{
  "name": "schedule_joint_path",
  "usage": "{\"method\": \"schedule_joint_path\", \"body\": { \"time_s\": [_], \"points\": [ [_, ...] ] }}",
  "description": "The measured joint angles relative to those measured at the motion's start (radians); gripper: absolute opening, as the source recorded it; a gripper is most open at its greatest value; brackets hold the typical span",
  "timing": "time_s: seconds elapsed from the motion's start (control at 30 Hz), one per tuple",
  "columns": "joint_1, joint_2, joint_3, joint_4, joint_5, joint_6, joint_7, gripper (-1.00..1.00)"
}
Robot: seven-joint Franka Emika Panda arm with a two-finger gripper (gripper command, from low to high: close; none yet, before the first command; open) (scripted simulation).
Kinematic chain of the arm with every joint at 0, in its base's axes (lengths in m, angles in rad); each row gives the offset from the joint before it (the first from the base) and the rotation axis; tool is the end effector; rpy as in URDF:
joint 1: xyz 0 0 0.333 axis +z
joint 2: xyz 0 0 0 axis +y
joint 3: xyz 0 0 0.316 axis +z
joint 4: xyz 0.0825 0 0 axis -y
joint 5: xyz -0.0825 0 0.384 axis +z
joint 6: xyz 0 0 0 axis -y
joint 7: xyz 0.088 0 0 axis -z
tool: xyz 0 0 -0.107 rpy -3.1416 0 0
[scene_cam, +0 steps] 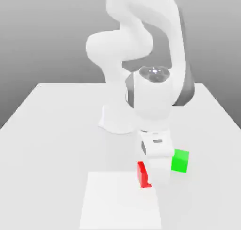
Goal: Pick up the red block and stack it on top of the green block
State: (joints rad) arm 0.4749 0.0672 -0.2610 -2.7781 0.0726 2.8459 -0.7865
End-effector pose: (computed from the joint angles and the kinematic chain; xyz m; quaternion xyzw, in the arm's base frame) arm 0.3754 0.0754 0.1935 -0.8935 -0.4491 -0.0022 0.0014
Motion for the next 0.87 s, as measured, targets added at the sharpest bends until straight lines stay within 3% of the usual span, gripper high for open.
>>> {"method": "schedule_joint_path", "body": {
  "time_s": [0.17,0.47,0.73,0.77,0.87],
  "points": [
    [-0.015,-0.092,0.022,-0.034,-0.055,-0.065,0.024,-1.0],
    [0.194,-0.32,0.182,-0.163,-0.089,-0.162,-0.095,-1.0],
    [0.232,-0.12,0.201,-0.172,-0.073,0.049,-0.126,-1.0],
    [0.231,-0.085,0.202,-0.171,-0.07,0.083,-0.128,1.0],
    [0.232,-0.085,0.202,-0.171,-0.07,0.083,-0.128,1.0]
  ]
}}
